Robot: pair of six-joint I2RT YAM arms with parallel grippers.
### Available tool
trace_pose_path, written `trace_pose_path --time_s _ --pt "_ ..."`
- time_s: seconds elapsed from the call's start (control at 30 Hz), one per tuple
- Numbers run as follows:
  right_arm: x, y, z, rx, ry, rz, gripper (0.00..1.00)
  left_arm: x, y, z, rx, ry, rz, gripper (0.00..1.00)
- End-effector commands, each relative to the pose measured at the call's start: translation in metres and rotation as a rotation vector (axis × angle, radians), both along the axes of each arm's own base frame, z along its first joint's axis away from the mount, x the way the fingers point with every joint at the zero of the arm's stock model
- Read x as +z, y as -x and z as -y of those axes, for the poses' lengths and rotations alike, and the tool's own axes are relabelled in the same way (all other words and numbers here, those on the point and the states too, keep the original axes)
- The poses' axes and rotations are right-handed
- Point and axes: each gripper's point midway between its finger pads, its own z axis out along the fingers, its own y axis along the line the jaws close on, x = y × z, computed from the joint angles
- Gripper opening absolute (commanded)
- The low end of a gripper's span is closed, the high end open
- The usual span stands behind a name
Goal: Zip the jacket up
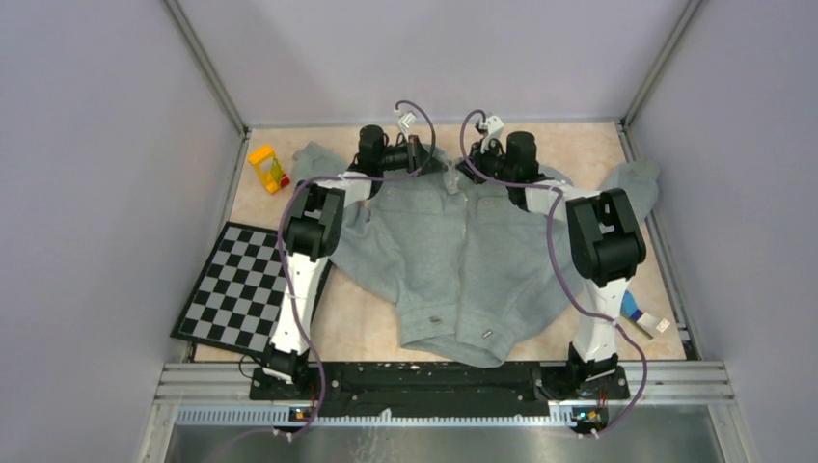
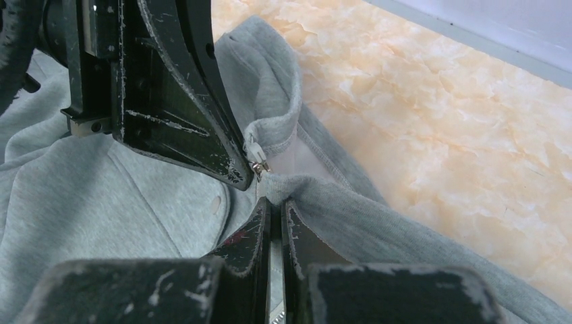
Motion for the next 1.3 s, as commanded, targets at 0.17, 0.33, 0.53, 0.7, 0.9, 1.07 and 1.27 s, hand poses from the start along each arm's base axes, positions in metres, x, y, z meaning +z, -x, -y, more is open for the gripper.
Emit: trace_pose_path --time_s 0.17,0.33,0.53,0.7,0.9,1.07,1.27 --pt "0.032 -0.008 -0.015 0.030 -0.012 0.087 0.00 0.013 0.003 0.007 -0.041 0.025 0.063 0.00" --pt "0.029 -0.006 -0.011 0.025 0.014 0.100 0.00 0.013 0.001 0.005 -0.034 0.026 0.060 0.00" --pt "0.024 -0.007 -0.009 0.017 0.025 0.088 0.00 0.014 0.002 0.005 -0.035 0.027 0.061 0.00" --pt "0.019 -0.007 -0.010 0.022 0.033 0.077 0.00 0.015 0.002 0.004 -0.035 0.031 0.065 0.00" --pt "0.017 -0.008 -0.011 0.030 0.036 0.067 0.00 0.016 0.002 0.004 -0.039 0.040 0.066 0.00" --pt "0.017 -0.009 -0.012 0.030 0.037 0.066 0.00 0.015 0.003 0.004 -0.040 0.041 0.061 0.00" --pt "0.023 -0.011 -0.012 0.025 0.031 0.081 0.00 0.013 0.002 0.005 -0.033 0.027 0.058 0.00"
